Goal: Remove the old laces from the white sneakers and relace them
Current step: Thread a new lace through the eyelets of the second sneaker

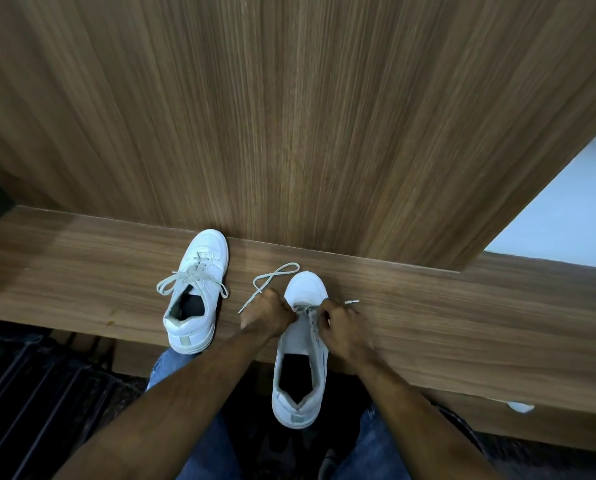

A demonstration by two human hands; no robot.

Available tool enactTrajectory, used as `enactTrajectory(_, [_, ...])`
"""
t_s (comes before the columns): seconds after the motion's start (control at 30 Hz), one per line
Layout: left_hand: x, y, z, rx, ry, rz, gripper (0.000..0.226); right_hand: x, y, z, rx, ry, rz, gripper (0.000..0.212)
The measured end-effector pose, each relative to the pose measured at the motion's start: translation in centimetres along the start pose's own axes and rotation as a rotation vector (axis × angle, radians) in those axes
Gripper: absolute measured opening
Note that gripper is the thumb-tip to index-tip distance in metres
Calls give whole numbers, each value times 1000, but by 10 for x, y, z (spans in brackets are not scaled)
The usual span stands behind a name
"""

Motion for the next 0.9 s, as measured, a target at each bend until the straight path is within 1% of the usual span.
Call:
enactTrajectory(0.03, [1, 0, -1, -10, 2, -3, 21, 3, 8, 4, 38, -34, 57, 13])
enactTrajectory(0.1, [1, 0, -2, -23, 10, -7, 21, 10, 37, 17, 219, -127, 255, 6])
enactTrajectory(0.2, [2, -2, -3, -27, 7, -7, 21, 11, 91, 48, 476, -286, 633, 9])
enactTrajectory(0.23, [2, -1, -4, -27, 7, -5, 22, 9, 104, 59, 519, -334, 731, 10])
enactTrajectory(0.27, [2, -1, -4, -27, 10, -6, 22, 8, 111, 69, 536, -375, 787, 9])
enactTrajectory(0.3, [2, -1, -3, -29, 11, -6, 21, 8, 112, 77, 522, -406, 789, 8])
enactTrajectory(0.33, [2, -1, -3, -32, 14, -8, 19, 10, 107, 81, 480, -431, 721, 8])
enactTrajectory(0.4, [3, -2, -3, -33, 10, -12, 17, 11, 80, 83, 338, -479, 453, 14])
enactTrajectory(0.43, [2, -2, -3, -32, 8, -12, 17, 9, 66, 80, 258, -457, 330, 18])
enactTrajectory(0.5, [3, -3, -4, -28, 10, -10, 20, 5, 41, 61, 177, -292, 160, 22])
enactTrajectory(0.6, [2, -2, -6, -15, 21, -8, 26, -1, 7, 18, 103, -7, -16, 34])
enactTrajectory(0.67, [3, -3, -5, -14, 22, -8, 26, -5, -7, 3, -24, 66, -67, 35])
enactTrajectory(0.73, [3, -2, -6, -14, 25, -3, 23, -5, -12, -1, -54, 46, -71, 27])
enactTrajectory(0.8, [4, -3, -7, -11, 23, 1, 22, -2, -11, 2, 50, -9, -29, 18])
enactTrajectory(0.83, [4, -3, -7, -8, 21, 5, 22, 0, -5, 4, 108, -32, 19, 14])
enactTrajectory(0.9, [4, -3, -7, -7, 18, 7, 21, 8, 16, 17, 261, -136, 155, 13])
Point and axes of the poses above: each hand's wrist, its own x-axis towards the middle knuckle, its own y-axis out of the back of the hand, z = x × y, the point moved 8 cm from there along x, towards the middle knuckle, and after that the axes turned 7 degrees about z, right-handed, at the moved point
